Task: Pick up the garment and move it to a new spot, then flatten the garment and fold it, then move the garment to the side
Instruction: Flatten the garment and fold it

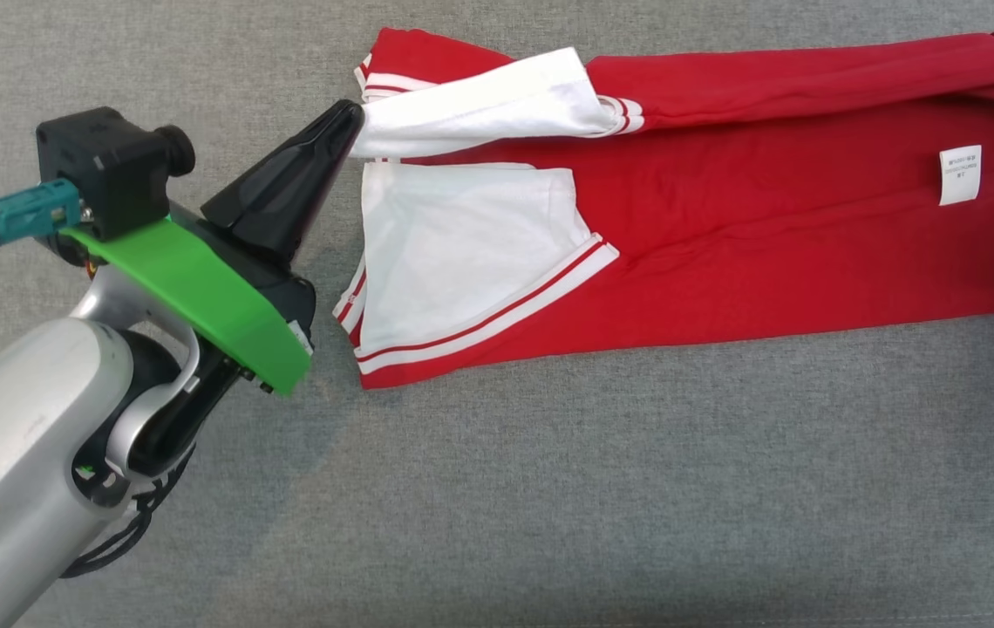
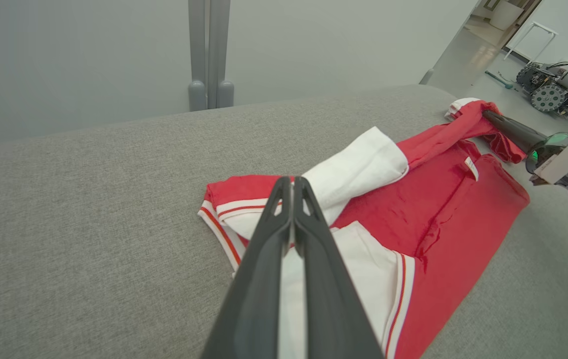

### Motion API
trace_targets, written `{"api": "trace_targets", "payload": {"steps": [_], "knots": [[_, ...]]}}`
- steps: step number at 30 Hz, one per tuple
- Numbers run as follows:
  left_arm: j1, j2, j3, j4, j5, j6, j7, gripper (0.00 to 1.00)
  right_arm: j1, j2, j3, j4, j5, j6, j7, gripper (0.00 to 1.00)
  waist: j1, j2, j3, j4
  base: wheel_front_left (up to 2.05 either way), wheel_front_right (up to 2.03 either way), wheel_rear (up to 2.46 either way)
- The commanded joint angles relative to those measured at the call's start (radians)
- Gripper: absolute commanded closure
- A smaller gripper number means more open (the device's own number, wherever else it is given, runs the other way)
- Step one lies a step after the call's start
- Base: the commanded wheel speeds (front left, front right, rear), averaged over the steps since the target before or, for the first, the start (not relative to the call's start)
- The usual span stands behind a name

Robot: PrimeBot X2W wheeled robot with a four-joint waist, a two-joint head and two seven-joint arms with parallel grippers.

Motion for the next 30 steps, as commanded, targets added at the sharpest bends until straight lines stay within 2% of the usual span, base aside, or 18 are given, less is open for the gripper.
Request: {"api": "trace_targets", "payload": {"steps": [1, 9, 10, 11, 12, 14, 15, 16, 17, 21, 25, 27, 30], "knots": [[0.019, 0.011, 0.004, -0.007, -0.004, 0.007, -0.011, 1.0, 0.017, 0.006, -0.013, -0.007, -0.012, -0.002, -0.004, 1.0, 0.0, 0.0, 0.001, -0.002, 0.0, 0.0, 0.0], [0.085, 0.019, -0.007, -0.044, -0.007, 0.032, -0.045, 1.0, 0.08, 0.058, -0.076, -0.044, -0.036, -0.002, -0.004, 1.0, 0.0, 0.0, -0.01, -0.003, 0.0, 0.0, 0.0], [0.099, 0.019, -0.009, -0.046, -0.016, 0.033, -0.047, 1.0, 0.093, 0.064, -0.076, -0.046, -0.031, -0.002, -0.004, 0.9, 0.0, 0.0, -0.014, -0.003, 0.0, 0.0, 0.0], [0.11, 0.019, -0.012, -0.046, -0.022, 0.035, -0.049, 1.0, 0.103, 0.067, -0.084, -0.046, -0.031, -0.002, -0.004, 0.53, 0.0, 0.0, -0.018, -0.003, 0.0, 0.0, 0.0], [0.124, 0.018, -0.014, -0.045, -0.027, 0.037, -0.054, 1.0, 0.114, 0.076, -0.099, -0.05, -0.03, -0.002, -0.004, 0.0, 0.0, 0.0, -0.024, -0.002, 0.0, 0.0, 0.0], [0.152, 0.013, -0.02, -0.033, -0.032, 0.042, -0.067, 1.0, 0.148, 0.098, -0.123, -0.061, -0.022, -0.002, -0.004, 0.0, 0.0, 0.0, -0.039, 0.002, 0.0, 0.0, 0.0], [0.167, 0.01, -0.024, -0.027, -0.035, 0.044, -0.074, 0.72, 0.168, 0.11, -0.138, -0.07, -0.015, -0.002, -0.004, 0.0, 0.0, 0.0, -0.047, 0.003, 0.0, 0.0, 0.0], [0.185, 0.005, -0.027, -0.019, -0.036, 0.05, -0.088, 0.08, 0.198, 0.121, -0.154, -0.083, -0.014, -0.001, -0.004, 0.0, 0.0, 0.0, -0.059, 0.005, 0.0, 0.0, 0.0], [0.201, -0.001, -0.024, -0.015, -0.038, 0.053, -0.106, 0.0, 0.225, 0.129, -0.168, -0.095, -0.014, -0.002, -0.004, 0.0, 0.0, 0.0, -0.069, 0.005, 0.0, 0.0, 0.0], [0.286, 0.0, -0.04, 0.01, 0.003, 0.077, -0.192, 0.0, 0.353, 0.188, -0.232, -0.141, -0.009, -0.001, -0.004, 0.0, 0.0, 0.0, -0.128, 0.003, 0.0, 0.0, 0.0], [0.382, -0.027, -0.027, 0.049, 0.091, 0.148, -0.253, 0.0, 0.453, 0.241, -0.268, -0.151, 0.0, -0.001, -0.004, 0.0, 0.0, 0.0, -0.196, -0.003, 0.0, 0.0, 0.0], [0.437, -0.052, 0.003, 0.073, 0.15, 0.193, -0.262, 0.0, 0.485, 0.267, -0.272, -0.147, 0.002, -0.001, -0.004, 0.0, 0.0, 0.0, -0.233, -0.009, 0.0, 0.0, 0.0], [0.547, -0.133, 0.124, 0.067, 0.273, 0.237, -0.262, 0.0, 0.52, 0.294, -0.268, -0.138, 0.011, -0.001, -0.004, 0.0, 0.0, 0.0, -0.281, -0.014, 0.0, 0.0, 0.0]]}}
